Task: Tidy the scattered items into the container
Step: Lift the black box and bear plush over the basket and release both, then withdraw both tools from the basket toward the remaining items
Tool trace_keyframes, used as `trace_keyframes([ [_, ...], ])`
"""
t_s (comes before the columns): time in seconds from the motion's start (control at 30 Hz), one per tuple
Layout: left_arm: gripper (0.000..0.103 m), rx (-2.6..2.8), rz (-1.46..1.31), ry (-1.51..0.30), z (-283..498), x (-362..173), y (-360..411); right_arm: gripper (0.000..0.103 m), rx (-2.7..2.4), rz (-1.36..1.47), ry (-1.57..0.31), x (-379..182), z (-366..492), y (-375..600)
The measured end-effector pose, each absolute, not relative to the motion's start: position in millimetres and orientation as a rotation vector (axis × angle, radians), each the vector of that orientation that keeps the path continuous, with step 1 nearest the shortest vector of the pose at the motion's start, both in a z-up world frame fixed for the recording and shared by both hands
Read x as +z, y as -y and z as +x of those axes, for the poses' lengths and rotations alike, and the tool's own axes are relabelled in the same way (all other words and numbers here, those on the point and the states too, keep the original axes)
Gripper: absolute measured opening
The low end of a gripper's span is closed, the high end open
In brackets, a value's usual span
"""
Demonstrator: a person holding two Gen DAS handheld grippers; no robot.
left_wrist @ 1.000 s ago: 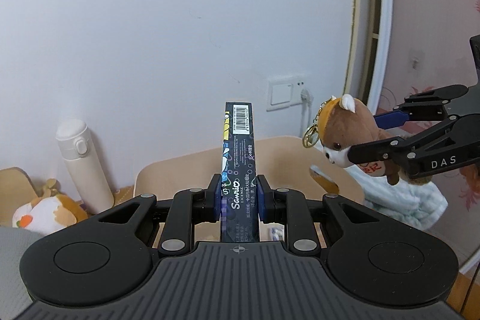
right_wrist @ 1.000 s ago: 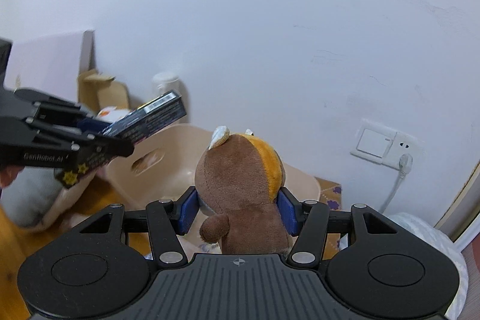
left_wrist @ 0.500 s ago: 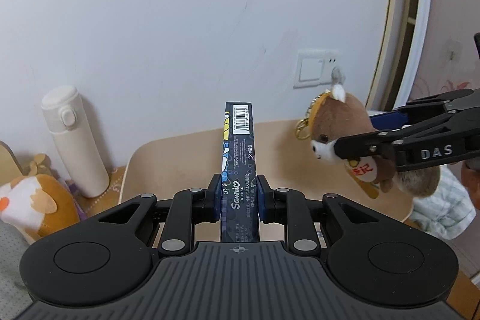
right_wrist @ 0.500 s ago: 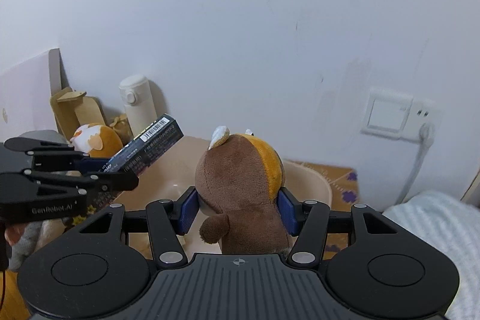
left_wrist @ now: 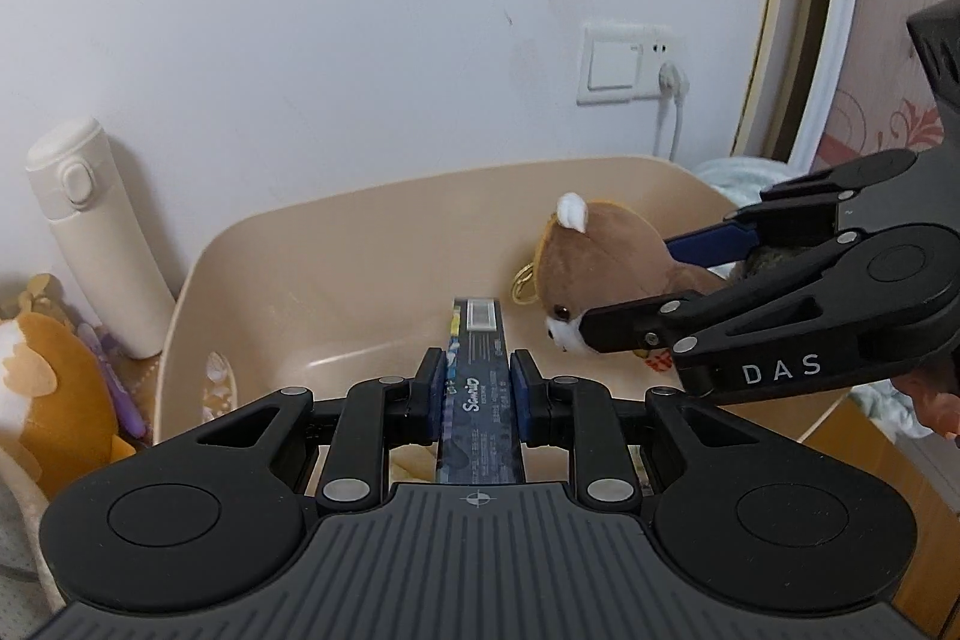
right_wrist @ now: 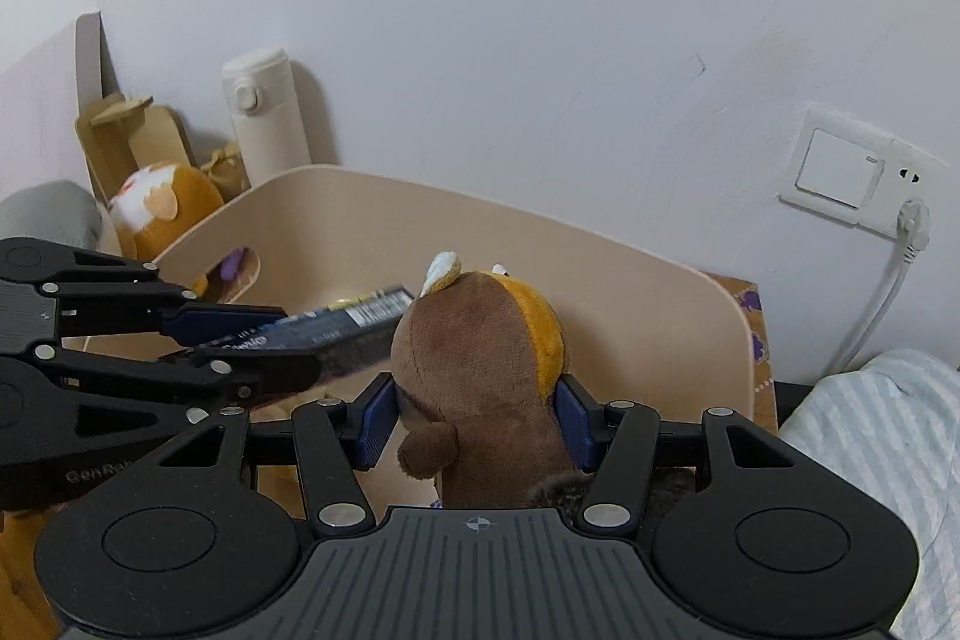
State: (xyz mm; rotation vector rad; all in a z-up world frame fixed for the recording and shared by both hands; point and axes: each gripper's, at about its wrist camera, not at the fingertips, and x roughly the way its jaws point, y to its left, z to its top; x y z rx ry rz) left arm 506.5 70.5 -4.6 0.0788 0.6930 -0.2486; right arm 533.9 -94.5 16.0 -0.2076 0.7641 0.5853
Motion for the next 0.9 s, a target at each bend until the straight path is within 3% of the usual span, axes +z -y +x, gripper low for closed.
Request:
trace_keyframes([
  [0.33,0.022,-0.221,0.112,-0.751,510.6,-20.3,-67.5,0.055,0.572,-0.297,-0.774,7.1,527.2,86.0],
  [0.37,0.024,-0.218,0.109,-0.75,511.3,-20.0,-67.7,0.059,0.573,-0.292,-0.774,7.4,526.6,86.8],
  [0.4,0.026,-0.218,0.109,-0.75,511.0,-19.8,-68.1,0.061,0.573,-0.285,-0.769,8.5,525.8,88.1],
  [0.47,0.043,-0.206,0.117,-0.749,509.8,-19.8,-68.0,0.067,0.577,-0.265,-0.76,12.1,523.5,91.4],
  [0.57,0.059,-0.203,0.107,-0.724,504.8,-17.8,-70.0,0.071,0.576,-0.253,-0.742,18.8,518.7,96.2],
  [0.9,0.072,-0.212,0.13,-0.684,468.4,2.7,-67.1,0.078,0.566,-0.188,-0.661,46.2,487.9,118.3],
])
